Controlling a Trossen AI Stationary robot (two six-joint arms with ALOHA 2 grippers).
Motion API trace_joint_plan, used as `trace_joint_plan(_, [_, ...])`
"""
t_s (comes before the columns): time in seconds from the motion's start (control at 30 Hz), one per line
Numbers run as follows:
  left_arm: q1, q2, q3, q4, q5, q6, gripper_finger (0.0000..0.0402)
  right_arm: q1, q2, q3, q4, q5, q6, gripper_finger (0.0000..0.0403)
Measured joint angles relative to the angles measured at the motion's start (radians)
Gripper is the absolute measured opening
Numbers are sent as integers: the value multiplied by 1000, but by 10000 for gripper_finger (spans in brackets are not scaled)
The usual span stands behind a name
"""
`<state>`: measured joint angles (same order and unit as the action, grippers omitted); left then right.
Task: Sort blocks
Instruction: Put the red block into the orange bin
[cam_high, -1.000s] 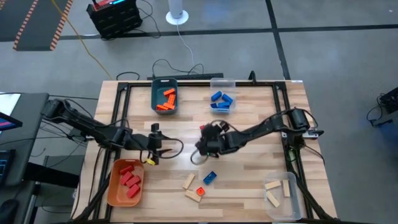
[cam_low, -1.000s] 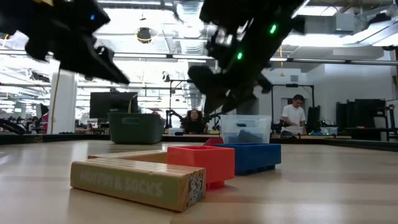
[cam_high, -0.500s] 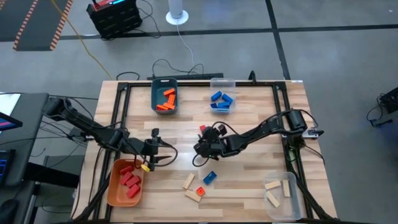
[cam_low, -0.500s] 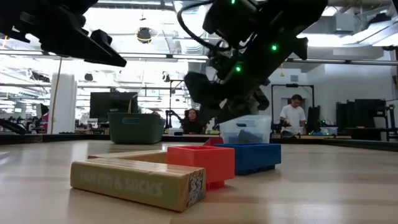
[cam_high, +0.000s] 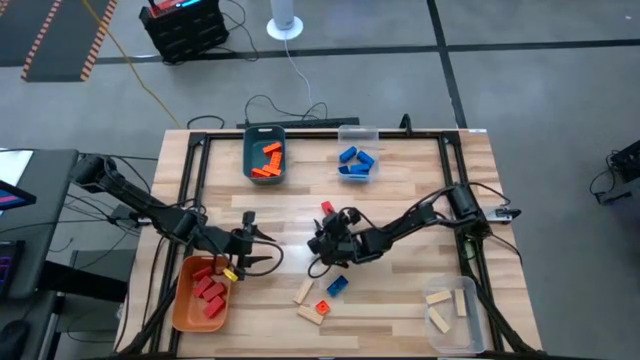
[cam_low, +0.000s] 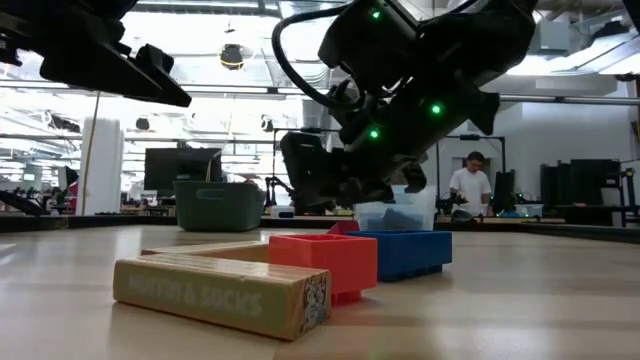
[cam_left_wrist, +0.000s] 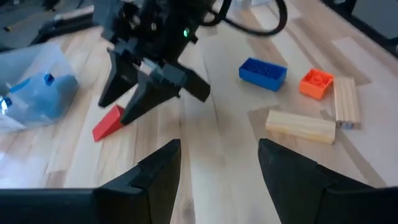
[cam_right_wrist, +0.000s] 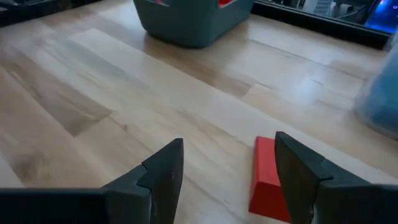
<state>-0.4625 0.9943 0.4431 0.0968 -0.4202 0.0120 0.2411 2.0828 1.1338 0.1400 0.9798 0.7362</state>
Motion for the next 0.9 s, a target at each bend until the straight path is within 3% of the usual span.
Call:
trace_joint_plan(0.53, [-1,0,-1,-44,14,-18,210,-44,61,-1,-33,35,-10,223])
trace_joint_plan(0.9, [-1,0,-2,-61,14,-9,210,-83,75,0,-74,-42,-3,223])
